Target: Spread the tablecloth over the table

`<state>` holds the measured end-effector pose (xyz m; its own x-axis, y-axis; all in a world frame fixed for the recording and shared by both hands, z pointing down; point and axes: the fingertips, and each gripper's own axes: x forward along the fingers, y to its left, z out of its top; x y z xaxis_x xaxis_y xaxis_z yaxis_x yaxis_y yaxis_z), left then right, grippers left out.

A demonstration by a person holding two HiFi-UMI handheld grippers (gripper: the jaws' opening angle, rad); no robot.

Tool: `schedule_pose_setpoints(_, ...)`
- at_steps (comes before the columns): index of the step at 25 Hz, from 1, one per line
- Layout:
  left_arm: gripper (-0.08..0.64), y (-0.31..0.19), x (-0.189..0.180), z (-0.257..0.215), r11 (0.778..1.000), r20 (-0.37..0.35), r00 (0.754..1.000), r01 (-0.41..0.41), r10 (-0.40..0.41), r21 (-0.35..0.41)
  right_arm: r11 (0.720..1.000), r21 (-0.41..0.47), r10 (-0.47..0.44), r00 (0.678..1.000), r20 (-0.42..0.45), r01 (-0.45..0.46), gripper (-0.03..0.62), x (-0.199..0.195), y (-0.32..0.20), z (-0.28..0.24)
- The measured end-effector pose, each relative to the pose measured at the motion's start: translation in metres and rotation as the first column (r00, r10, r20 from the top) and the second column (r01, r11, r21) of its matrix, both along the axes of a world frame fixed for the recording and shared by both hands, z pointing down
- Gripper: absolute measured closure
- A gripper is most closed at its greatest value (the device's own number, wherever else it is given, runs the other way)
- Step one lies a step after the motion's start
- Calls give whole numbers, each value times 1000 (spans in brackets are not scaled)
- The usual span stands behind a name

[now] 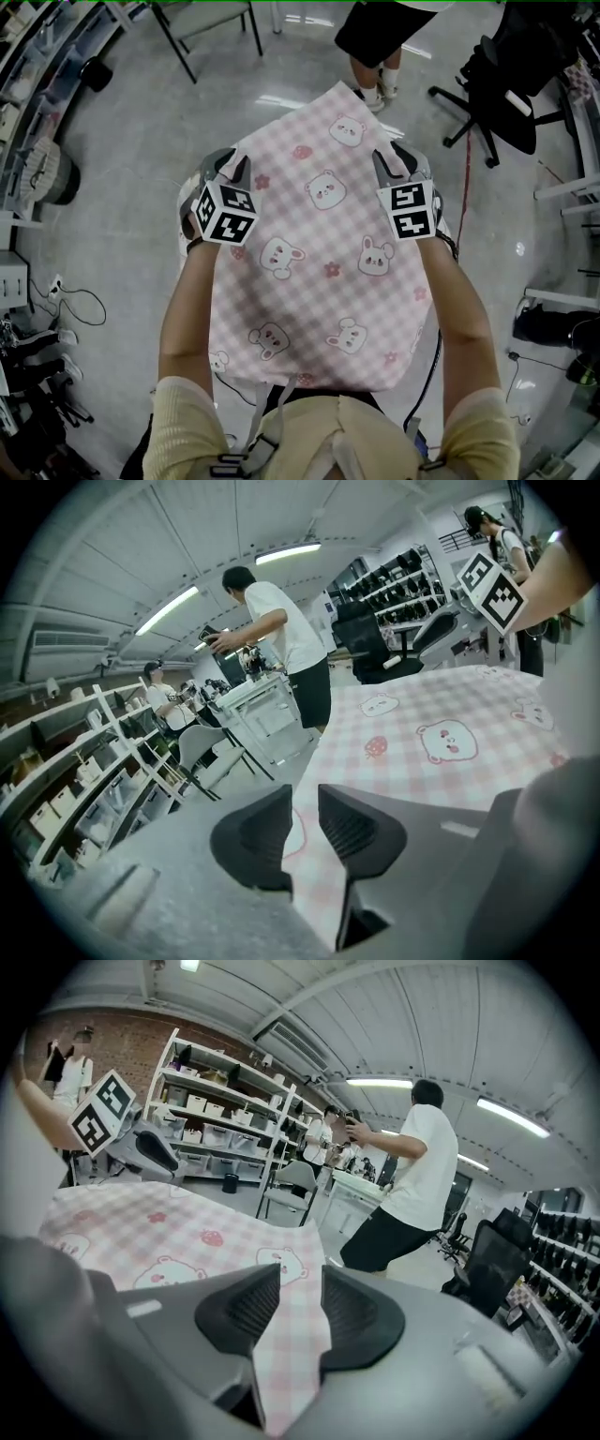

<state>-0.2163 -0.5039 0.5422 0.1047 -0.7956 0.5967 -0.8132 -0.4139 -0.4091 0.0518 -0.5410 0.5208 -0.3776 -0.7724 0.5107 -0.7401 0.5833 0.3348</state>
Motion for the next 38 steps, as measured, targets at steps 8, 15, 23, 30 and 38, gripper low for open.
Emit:
schedule_pose_setpoints(8,545,38,28,-36,997,-106,993,57,-53,42,1000,10,10,996,89,-11,515,22,33,-30)
schedule_pose_setpoints(15,554,75,44,-70,995,-173,983,72,-59,69,999,27,22,988,150,-26,552,38,67,-49)
schedule_pose_setpoints(23,554,113,68,-99,995,-241,969,70,-51,74,999,25,32,979,199,-37,588,51,110,-76)
schedule_pose_setpoints(30,554,146,86,-113,996,-308,950,68,-47,58,999,26,27,981,191,-33,588,63,145,-87)
schedule_pose_setpoints(38,554,185,103,-129,996,-356,933,70,-47,52,999,5,40,970,241,-43,588,79,189,-100)
